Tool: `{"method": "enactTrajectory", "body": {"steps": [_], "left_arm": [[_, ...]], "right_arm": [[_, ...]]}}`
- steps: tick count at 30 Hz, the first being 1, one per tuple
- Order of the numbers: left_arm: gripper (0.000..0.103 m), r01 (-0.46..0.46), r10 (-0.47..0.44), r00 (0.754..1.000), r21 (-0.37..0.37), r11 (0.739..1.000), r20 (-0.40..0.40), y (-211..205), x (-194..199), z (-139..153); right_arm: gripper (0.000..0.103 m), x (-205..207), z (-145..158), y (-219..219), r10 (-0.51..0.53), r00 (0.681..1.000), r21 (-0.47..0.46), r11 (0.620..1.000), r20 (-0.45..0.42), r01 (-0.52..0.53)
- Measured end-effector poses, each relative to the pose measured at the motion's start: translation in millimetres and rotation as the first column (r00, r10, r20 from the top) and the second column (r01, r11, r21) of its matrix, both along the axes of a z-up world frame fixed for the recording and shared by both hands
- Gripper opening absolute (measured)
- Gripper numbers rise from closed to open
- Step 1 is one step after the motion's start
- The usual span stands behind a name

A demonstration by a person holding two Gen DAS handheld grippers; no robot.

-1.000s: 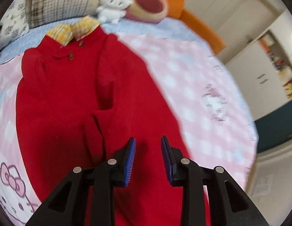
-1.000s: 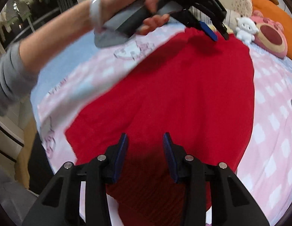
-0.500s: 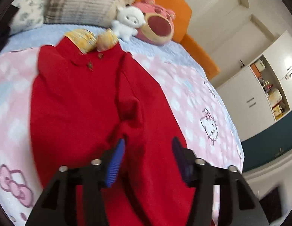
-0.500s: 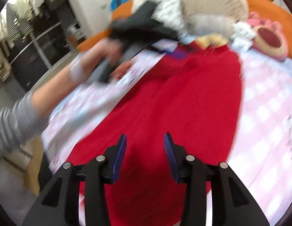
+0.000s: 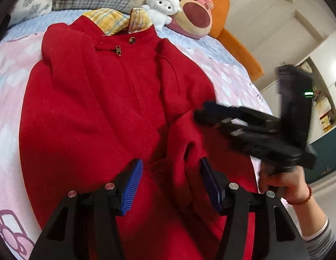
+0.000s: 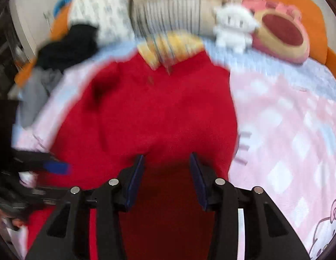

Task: Fold large clothes

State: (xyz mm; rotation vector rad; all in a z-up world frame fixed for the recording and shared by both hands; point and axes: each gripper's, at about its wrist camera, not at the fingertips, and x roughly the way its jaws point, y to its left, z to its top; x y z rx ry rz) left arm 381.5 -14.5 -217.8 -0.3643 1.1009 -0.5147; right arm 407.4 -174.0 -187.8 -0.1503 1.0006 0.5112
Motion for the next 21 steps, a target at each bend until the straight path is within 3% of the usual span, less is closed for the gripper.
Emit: {"method": "enactTrajectory", "body": {"steps": [5, 8, 10, 12, 15, 19, 21], "left_arm": [[0.062, 0.015, -0.014, 1.0, 0.053, 0.998, -0.005, -1.2, -26.0, 33.6], [0.078, 0.015, -0.017, 0.999, 0.038, 0.999, 0.036, 4.5, -64.2, 71.1], [0.086, 0.013, -0.012, 0.998, -0.018, 1.0, 0.06, 14.2, -109.8, 93.8], [0.093, 0.018, -0.013, 0.998, -0.088, 0.996, 0.055, 27.5, -160.8, 102.4], [0.093, 0.004, -0.009, 1.0, -0.205, 0.979, -0.024, 48.1, -222.8, 93.2], [0.093, -0.058, 0.023, 0.992, -0.285, 0.957, -0.125, 66.2, -280.0, 64.2], [0.093, -0.095, 0.037, 0.984, -0.34, 0.936, -0.174, 71.1, -300.2, 44.0]], "right_arm": [[0.048, -33.3, 18.3, -15.3, 0.011, 0.999, 0.017, 1.0, 0.046, -0.012], [0.062, -73.1, 53.5, -39.3, 0.065, 0.995, 0.008, 0.998, 0.074, -0.066], [0.075, -108.5, 75.9, -65.1, 0.079, 0.995, 0.07, 0.994, 0.063, -0.084], [0.082, -143.6, 89.6, -92.8, 0.081, 0.997, 0.166, 0.983, 0.013, -0.082], [0.082, -213.0, 92.9, -133.4, 0.134, 0.985, 0.316, 0.944, -0.106, -0.094], [0.082, -283.1, 64.6, -165.8, 0.189, 0.925, 0.484, 0.875, -0.329, -0.006], [0.082, -302.4, 45.8, -176.9, 0.191, 0.882, 0.561, 0.822, -0.431, 0.096]]}}
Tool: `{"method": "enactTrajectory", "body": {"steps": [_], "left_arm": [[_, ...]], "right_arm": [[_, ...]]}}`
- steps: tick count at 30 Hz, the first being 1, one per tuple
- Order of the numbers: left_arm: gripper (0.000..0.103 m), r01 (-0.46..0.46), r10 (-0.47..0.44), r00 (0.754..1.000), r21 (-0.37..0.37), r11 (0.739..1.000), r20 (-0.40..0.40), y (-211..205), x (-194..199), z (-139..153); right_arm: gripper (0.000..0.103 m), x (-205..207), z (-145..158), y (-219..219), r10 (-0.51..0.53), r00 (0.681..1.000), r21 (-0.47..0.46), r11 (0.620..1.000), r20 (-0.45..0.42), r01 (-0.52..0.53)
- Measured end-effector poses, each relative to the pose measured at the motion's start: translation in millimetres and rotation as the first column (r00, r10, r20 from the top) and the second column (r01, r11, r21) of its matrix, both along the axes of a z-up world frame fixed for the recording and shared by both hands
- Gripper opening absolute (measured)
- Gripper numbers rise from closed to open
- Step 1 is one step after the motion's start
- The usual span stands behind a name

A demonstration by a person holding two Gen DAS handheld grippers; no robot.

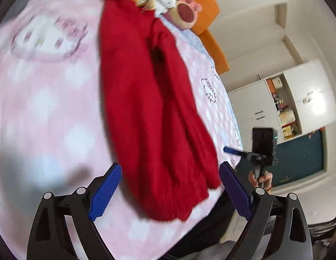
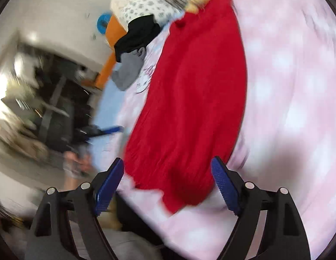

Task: Fold large clothes
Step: 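Grasp the sweater's hem with both tools and lift it toward the collar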

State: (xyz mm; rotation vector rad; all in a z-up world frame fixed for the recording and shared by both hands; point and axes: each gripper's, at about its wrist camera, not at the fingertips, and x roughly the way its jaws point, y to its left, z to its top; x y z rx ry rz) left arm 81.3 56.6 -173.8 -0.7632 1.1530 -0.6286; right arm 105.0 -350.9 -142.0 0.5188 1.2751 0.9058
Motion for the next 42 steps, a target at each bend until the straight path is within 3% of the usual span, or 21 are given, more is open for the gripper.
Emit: {"method": "enactTrajectory", "body": {"steps": [3, 5, 10, 14, 18, 22, 25, 26, 27, 28, 30, 33, 37, 42], "left_arm": [[0.093, -0.056, 0.041, 0.993, -0.128, 0.99, -0.113, 1.9, -9.4, -32.7], [0.093, -0.093, 0.066, 0.983, -0.154, 0.984, -0.174, 2.0, -20.1, -48.4], [0.093, -0.092, 0.056, 0.98, -0.186, 0.978, -0.189, -18.9, -36.5, -60.2], [0.094, -0.044, 0.016, 0.986, -0.166, 0.985, -0.168, -46.1, -37.7, -56.7], [0.096, -0.028, 0.006, 0.987, -0.134, 0.991, -0.16, -65.1, -34.0, -58.0], [0.096, -0.036, 0.007, 0.984, -0.158, 0.987, -0.179, -65.2, -30.8, -57.5], [0.096, -0.033, -0.001, 0.982, -0.173, 0.984, -0.19, -64.6, -26.6, -58.6], [0.09, -0.039, -0.001, 0.981, -0.197, 0.98, -0.196, -64.5, -25.1, -59.0], [0.074, -0.051, 0.005, 0.978, -0.22, 0.974, -0.208, -63.0, -23.7, -60.3], [0.067, -0.071, 0.01, 0.973, -0.259, 0.963, -0.23, -58.3, -22.0, -64.7], [0.054, -0.116, 0.009, 0.96, -0.366, 0.924, -0.281, -46.0, -17.5, -73.5], [0.047, -0.103, -0.012, 0.96, -0.392, 0.914, -0.28, -48.4, -11.2, -68.1], [0.044, -0.104, -0.028, 0.961, -0.454, 0.885, -0.275, -50.0, 1.0, -48.5], [0.044, -0.088, -0.011, 0.981, -0.498, 0.863, -0.193, -38.5, 41.9, 2.1]], "right_arm": [[0.082, -9.7, -24.2, -6.0, -0.047, 0.993, -0.006, 0.999, -0.108, 0.047], [0.082, -12.3, -36.0, -5.9, -0.073, 0.985, -0.02, 0.997, -0.157, 0.07], [0.083, -10.6, -46.8, 7.5, -0.08, 0.972, -0.013, 0.997, -0.22, 0.079], [0.088, -5.9, -55.4, 19.8, -0.069, 0.957, 0.037, 0.996, -0.28, 0.082], [0.091, -1.1, -58.3, 28.9, -0.077, 0.957, 0.013, 0.996, -0.279, 0.083], [0.09, -0.5, -66.0, 35.7, -0.084, 0.958, -0.059, 0.996, -0.275, 0.07], [0.07, 0.2, -62.2, 40.9, -0.086, 0.961, -0.056, 0.996, -0.261, 0.074], [0.066, 0.4, -63.3, 40.3, -0.092, 0.961, -0.062, 0.995, -0.259, 0.079], [0.054, -1.9, -64.7, 36.0, -0.096, 0.961, -0.063, 0.995, -0.258, 0.082], [0.048, -2.2, -66.2, 31.6, -0.104, 0.958, -0.062, 0.994, -0.265, 0.091], [0.041, -3.1, -72.1, 17.5, -0.134, 0.931, -0.002, 0.99, -0.34, 0.141], [0.037, -1.9, -64.0, 15.5, -0.132, 0.918, 0.049, 0.986, -0.374, 0.162], [0.033, 9.5, -35.6, 25.8, -0.094, 0.93, 0.117, 0.983, -0.354, 0.144], [0.032, 46.9, 9.0, 34.3, -0.082, 0.953, 0.207, 0.967, -0.291, 0.146]]}}
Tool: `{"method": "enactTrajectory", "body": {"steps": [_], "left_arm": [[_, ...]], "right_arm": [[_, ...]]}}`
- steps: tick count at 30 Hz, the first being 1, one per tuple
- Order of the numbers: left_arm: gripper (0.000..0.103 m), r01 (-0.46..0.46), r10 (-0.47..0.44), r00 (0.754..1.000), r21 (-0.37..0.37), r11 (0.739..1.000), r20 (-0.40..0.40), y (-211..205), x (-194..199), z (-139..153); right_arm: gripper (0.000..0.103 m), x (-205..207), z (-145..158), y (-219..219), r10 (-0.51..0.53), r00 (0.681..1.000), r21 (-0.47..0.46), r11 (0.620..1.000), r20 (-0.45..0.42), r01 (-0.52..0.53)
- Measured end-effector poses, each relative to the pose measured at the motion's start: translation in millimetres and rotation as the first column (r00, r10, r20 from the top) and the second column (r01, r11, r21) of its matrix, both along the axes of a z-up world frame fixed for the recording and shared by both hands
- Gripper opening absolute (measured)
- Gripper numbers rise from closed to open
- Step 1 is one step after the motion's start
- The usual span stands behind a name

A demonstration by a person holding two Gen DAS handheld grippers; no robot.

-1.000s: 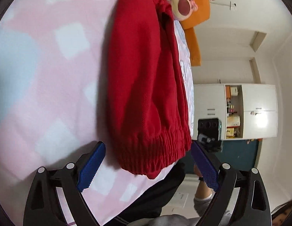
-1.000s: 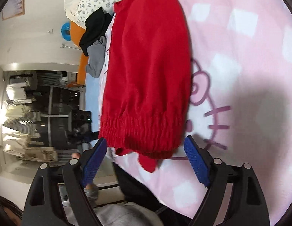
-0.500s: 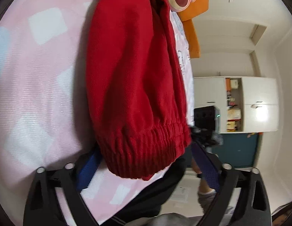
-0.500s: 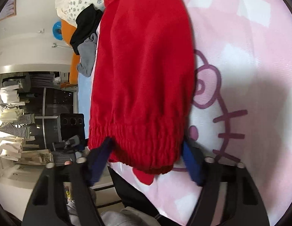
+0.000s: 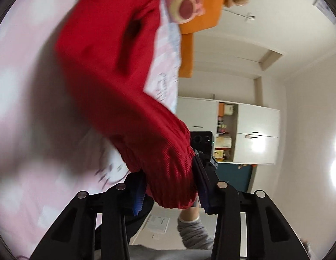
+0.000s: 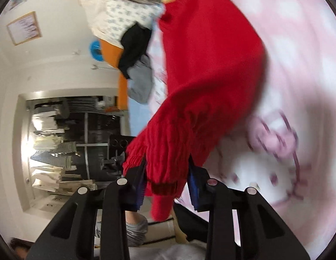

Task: Fold large clothes
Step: 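Grasp the sweater's hem with both tools and lift it toward the collar, then lay the ribbed hem over the sweater body toward the collar with both tools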

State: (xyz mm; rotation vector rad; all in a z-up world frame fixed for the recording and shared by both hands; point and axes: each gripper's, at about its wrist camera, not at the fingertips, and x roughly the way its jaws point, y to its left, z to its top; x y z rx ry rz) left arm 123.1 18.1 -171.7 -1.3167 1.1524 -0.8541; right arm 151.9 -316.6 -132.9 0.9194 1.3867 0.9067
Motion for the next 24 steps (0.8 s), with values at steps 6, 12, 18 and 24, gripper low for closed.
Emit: {"method": "enactTrajectory", "body": {"steps": [6, 12, 18, 24], "left_arm": [[0.044, -0.033, 0.032, 0.999, -0.036, 0.999, -0.006, 12.6, 75.7, 11.3], [0.044, -0.112, 0.105, 0.991, -0.083, 0.99, -0.086, 25.3, 141.8, -22.1], [0.044, -0.212, 0.189, 0.966, -0.12, 0.97, -0.178, 48.2, 177.4, -77.8], [0.044, -0.293, 0.234, 0.938, -0.225, 0.929, -0.257, 61.2, 174.4, -121.4]], "right_arm": [[0.032, 83.1, 23.7, 16.6, -0.046, 0.998, -0.007, 0.999, 0.043, 0.046], [0.032, 163.2, -11.1, 27.8, -0.126, 0.992, -0.052, 0.991, -0.012, 0.126], [0.033, 209.5, -54.8, 36.5, -0.181, 0.982, -0.072, 0.982, -0.054, 0.177], [0.071, 233.3, -49.0, 38.2, -0.246, 0.966, -0.096, 0.963, 0.073, 0.253]]}}
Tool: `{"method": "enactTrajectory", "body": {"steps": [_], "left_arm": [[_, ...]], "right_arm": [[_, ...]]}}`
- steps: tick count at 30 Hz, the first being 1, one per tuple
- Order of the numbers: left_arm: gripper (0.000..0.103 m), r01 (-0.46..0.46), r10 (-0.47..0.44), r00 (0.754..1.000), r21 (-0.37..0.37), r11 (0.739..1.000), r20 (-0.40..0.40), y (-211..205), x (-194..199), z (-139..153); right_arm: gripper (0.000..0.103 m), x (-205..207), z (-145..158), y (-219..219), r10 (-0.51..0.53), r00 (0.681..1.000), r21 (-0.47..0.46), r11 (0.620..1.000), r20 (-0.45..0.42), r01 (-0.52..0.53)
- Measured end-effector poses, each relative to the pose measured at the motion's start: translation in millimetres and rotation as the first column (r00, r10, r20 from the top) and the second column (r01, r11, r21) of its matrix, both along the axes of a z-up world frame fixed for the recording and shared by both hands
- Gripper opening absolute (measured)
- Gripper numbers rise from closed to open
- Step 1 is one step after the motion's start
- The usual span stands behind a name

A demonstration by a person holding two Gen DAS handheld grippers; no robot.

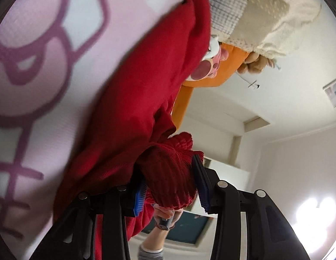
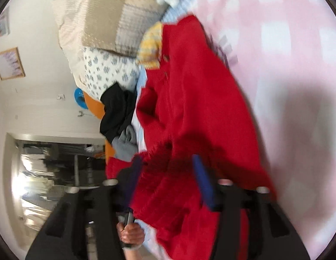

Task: Fold large clothes
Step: 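Lay the ribbed hem over the sweater body toward the collar with both tools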

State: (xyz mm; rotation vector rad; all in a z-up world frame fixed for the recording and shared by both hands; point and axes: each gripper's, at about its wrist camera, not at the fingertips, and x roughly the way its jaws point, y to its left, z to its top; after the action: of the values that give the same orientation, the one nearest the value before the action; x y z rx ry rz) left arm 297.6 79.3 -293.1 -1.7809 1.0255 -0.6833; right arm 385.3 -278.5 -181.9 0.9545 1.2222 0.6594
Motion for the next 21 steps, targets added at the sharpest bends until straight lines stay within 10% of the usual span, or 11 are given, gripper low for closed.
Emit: {"method": "enactTrajectory", "body": {"steps": [5, 9, 16, 21], "left_arm": [[0.044, 0.006, -0.006, 1.0, 0.06, 0.998, 0.014, -0.2, 1.6, 15.6], [0.044, 0.004, -0.006, 0.999, 0.069, 0.998, 0.032, -0.1, -3.4, 20.6], [0.046, 0.125, -0.183, 0.974, 0.357, 0.926, 0.135, -5.3, -8.0, 101.2], [0.095, 0.077, -0.214, 0.951, 0.501, 0.862, 0.223, -2.1, -15.4, 153.3]], "right_arm": [[0.085, -15.7, 61.1, 2.8, 0.121, 0.957, -0.223, 0.973, 0.264, -0.061], [0.086, -40.2, 63.5, 11.0, 0.283, 0.907, -0.434, 0.892, 0.313, -0.129], [0.088, -59.1, 33.3, 41.1, 0.492, 0.771, -0.604, 0.776, 0.404, -0.178], [0.092, -40.1, 17.3, 56.2, 0.46, 0.775, -0.55, 0.816, 0.434, -0.177]]}}
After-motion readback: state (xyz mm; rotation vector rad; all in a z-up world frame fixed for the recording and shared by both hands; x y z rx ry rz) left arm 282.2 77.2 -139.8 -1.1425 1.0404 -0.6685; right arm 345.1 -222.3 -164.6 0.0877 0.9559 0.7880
